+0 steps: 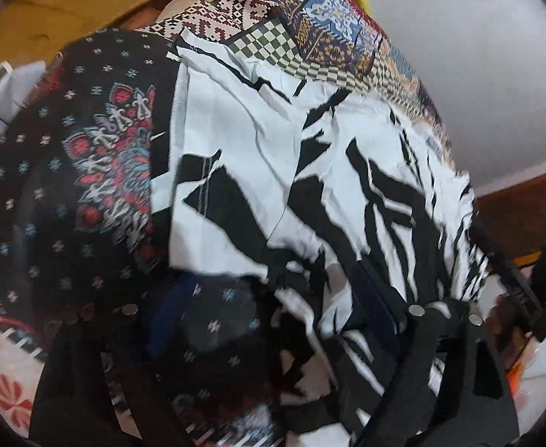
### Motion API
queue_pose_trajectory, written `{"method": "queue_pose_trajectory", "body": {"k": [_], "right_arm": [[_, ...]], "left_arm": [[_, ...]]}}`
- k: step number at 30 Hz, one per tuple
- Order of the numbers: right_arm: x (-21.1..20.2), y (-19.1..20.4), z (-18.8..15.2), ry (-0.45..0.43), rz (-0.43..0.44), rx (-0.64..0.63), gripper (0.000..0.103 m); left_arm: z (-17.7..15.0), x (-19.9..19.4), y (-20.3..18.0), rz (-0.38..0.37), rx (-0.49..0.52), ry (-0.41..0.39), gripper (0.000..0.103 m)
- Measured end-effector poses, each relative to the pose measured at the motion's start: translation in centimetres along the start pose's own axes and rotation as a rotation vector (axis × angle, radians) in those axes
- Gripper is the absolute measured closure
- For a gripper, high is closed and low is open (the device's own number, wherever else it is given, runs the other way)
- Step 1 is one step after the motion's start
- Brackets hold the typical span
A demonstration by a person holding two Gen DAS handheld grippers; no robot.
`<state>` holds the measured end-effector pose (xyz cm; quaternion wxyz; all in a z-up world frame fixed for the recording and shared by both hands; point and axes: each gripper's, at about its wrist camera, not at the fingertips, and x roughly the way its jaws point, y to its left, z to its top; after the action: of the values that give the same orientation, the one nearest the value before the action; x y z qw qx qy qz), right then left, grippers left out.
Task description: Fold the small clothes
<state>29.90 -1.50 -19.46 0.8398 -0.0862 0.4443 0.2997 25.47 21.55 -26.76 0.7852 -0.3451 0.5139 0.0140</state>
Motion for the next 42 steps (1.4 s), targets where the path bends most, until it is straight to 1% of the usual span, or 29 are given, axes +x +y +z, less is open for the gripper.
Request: {"method": "queue_pose_trajectory", "body": {"k": [1, 4, 5, 6, 7, 8, 9, 10, 11, 13, 14, 15, 16, 18, 20, 23, 24, 27, 29, 30, 32, 34, 35, 38, 39, 40, 41, 42], "right_arm": [[0.5, 0.0, 0.1, 0.013, 0.007, -0.003, 0.042], [1.9, 0.0, -0.1, 0.06, 0.03, -0.008, 0.042], [2.3, 0.0, -0.2, 0.076, 0.039, -0.009, 0.042], [2.7, 0.0, -0.4, 0.092, 0.044, -0.011, 0.042], [2.9, -0.1, -0.5, 0.102, 0.046, -0.012, 0.042], [3.0, -0.1, -0.7, 0.104, 0.044, -0.015, 0.042], [3.1, -0.1, -0.7, 0.103, 0.043, -0.019, 0.042], [3.0, 0.0, -0.8, 0.105, 0.042, -0.024, 0.042], [2.8, 0.0, -0.9, 0.107, 0.046, -0.026, 0.042], [2.4, -0.2, -1.1, 0.111, 0.055, -0.02, 0.042], [1.9, -0.4, -1.3, 0.111, 0.059, -0.014, 0.042], [1.7, -0.4, -1.4, 0.109, 0.057, -0.012, 0.042], [1.4, -0.6, -1.5, 0.108, 0.051, -0.012, 0.042], [0.8, -0.8, -1.9, 0.108, 0.04, -0.018, 0.042], [0.4, -1.1, -2.7, 0.123, 0.031, -0.023, 0.042], [-0.1, -1.3, -3.8, 0.148, 0.034, -0.026, 0.042], [-0.4, -1.3, -4.3, 0.156, 0.037, -0.025, 0.042], [-0.9, -1.6, -5.6, 0.169, 0.056, -0.005, 0.042], [-1.2, -1.7, -6.4, 0.173, 0.067, 0.013, 0.042], [-1.4, -1.8, -6.8, 0.174, 0.071, 0.02, 0.042], [-1.8, -1.9, -7.3, 0.174, 0.077, 0.028, 0.042], [-2.3, -2.0, -7.6, 0.173, 0.079, 0.032, 0.042], [-2.5, -2.0, -7.7, 0.171, 0.08, 0.032, 0.042], [-3.7, -2.0, -7.8, 0.152, 0.08, 0.03, 0.042], [-4.2, -2.0, -7.8, 0.141, 0.079, 0.029, 0.042], [-4.6, -2.0, -7.6, 0.132, 0.078, 0.027, 0.042], [-5.0, -2.0, -7.4, 0.119, 0.076, 0.026, 0.042], [-5.3, -2.1, -7.1, 0.105, 0.076, 0.026, 0.042]], "left_arm": [[0.4, 0.2, 0.0, -0.027, -0.012, -0.002, 0.02], [1.4, 0.7, 0.5, -0.085, -0.049, 0.002, 0.03], [1.8, 0.9, 0.7, -0.086, -0.057, -0.002, 0.038], [2.2, 1.0, 0.8, -0.078, -0.059, -0.01, 0.05], [2.7, 1.2, 0.9, -0.054, -0.056, -0.021, 0.057], [3.2, 1.2, 0.9, -0.031, -0.051, -0.03, 0.071], [3.7, 1.4, 0.8, -0.011, -0.042, -0.041, 0.081], [4.0, 1.4, 0.9, 0.007, -0.036, -0.049, 0.087], [4.2, 1.4, 0.9, 0.049, -0.027, -0.061, 0.101], [4.7, 0.9, 0.6, 0.142, 0.014, -0.108, 0.101], [4.9, 0.5, 0.6, 0.168, 0.026, -0.126, 0.101], [5.1, -0.2, 0.3, 0.219, 0.051, -0.163, 0.101], [5.3, -0.7, 0.1, 0.249, 0.072, -0.188, 0.101], [5.8, -1.8, -0.9, 0.327, 0.128, -0.245, 0.101], [6.2, -3.0, -2.6, 0.383, 0.196, -0.29, 0.101], [6.5, -4.2, -5.4, 0.41, 0.287, -0.338, 0.101], [6.3, -4.8, -7.1, 0.402, 0.337, -0.359, 0.101], [5.3, -5.2, -10.8, 0.363, 0.442, -0.388, 0.101], [4.0, -4.9, -13.5, 0.329, 0.52, -0.375, 0.101], [3.1, -4.0, -15.0, 0.31, 0.567, -0.348, 0.101], [1.7, -1.7, -16.8, 0.285, 0.626, -0.28, 0.101], [0.1, 0.7, -17.3, 0.269, 0.653, -0.195, 0.101], [-0.6, 2.4, -17.3, 0.271, 0.657, -0.14, 0.101], [-2.1, 5.8, -16.4, 0.282, 0.647, -0.016, 0.1], [-2.7, 6.5, -16.1, 0.296, 0.642, 0.003, 0.099], [-2.9, 6.6, -15.9, 0.311, 0.641, -0.001, 0.097], [-3.0, 6.3, -15.9, 0.311, 0.641, -0.006, 0.093], [-2.7, 5.6, -15.8, 0.297, 0.63, 0.003, 0.083]]}}
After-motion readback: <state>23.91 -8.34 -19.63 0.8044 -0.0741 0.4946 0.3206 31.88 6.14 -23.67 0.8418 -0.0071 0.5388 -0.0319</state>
